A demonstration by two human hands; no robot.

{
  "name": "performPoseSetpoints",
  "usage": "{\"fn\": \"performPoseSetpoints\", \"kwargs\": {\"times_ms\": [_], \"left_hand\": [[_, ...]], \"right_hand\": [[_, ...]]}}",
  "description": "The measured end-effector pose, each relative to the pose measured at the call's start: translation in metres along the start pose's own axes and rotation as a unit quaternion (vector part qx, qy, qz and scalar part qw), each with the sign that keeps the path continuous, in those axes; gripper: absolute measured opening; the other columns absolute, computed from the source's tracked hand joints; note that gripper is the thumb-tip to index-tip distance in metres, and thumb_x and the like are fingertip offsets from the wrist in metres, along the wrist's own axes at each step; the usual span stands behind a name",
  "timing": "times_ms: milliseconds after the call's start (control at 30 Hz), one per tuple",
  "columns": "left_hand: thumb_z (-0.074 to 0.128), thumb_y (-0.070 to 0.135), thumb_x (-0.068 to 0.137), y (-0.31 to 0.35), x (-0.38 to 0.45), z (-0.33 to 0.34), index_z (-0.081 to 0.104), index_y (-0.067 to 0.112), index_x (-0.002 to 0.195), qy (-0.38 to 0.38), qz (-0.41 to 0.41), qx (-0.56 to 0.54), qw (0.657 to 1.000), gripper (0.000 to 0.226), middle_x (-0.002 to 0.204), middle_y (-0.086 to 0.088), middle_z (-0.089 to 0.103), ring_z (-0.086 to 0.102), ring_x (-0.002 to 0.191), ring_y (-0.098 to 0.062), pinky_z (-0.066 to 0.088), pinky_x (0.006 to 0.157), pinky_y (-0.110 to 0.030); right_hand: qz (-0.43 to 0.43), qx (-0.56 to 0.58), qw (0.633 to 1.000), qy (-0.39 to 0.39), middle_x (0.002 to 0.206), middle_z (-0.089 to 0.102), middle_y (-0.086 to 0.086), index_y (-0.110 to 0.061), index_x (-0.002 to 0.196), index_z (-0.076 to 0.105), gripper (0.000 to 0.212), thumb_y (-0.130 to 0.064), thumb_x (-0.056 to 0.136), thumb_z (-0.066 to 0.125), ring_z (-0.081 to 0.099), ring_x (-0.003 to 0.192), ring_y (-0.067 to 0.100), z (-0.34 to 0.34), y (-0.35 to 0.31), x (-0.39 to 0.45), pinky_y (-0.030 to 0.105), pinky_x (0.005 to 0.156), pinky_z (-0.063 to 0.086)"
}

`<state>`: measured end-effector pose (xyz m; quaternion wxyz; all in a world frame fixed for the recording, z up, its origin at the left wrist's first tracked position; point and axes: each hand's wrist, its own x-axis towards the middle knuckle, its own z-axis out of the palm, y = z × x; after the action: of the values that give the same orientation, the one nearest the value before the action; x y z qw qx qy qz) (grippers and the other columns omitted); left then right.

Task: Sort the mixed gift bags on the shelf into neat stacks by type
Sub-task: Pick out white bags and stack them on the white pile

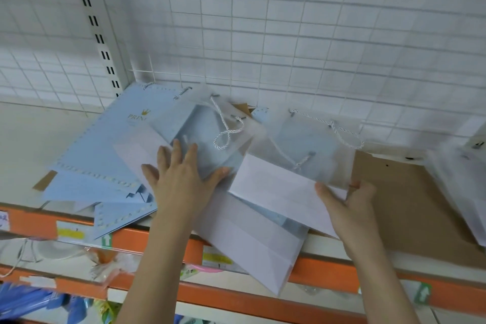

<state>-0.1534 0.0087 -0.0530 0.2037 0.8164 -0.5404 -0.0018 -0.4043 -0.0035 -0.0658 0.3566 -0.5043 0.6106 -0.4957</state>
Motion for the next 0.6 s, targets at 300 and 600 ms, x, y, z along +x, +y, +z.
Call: {"fn": "performPoseSetpoints", "kwargs": {"times_ms": [300,600], "left_hand": [[0.040,0.070,0.078,0.001,0.008,0.001,0.057,0.011,0.120,0.043,0.093,-0.039,0.994,0.074,0.129,-0.008,0.056,0.046,0.123,-0.032,0.037,0.098,-0.041],[0.043,0.040,0.083,0.005,0.020,-0.001,0.068,0.004,0.094,0.053,0.130,-0.066,0.988,0.046,0.098,-0.016,0.066,0.058,0.100,-0.039,0.048,0.085,-0.045]], "right_hand": [[-0.038,0.009,0.999,0.036,0.099,0.050,0.000,-0.014,0.113,0.030,0.045,-0.013,0.085,0.065,0.051,0.089,0.019,0.009,-0.013,0.008,0.030,0.077,0.039],[-0.038,-0.009,0.993,0.108,0.105,0.063,0.010,-0.003,0.118,0.046,0.045,-0.013,0.081,0.067,0.062,0.095,0.027,0.008,-0.020,0.033,0.044,0.088,0.050]]}}
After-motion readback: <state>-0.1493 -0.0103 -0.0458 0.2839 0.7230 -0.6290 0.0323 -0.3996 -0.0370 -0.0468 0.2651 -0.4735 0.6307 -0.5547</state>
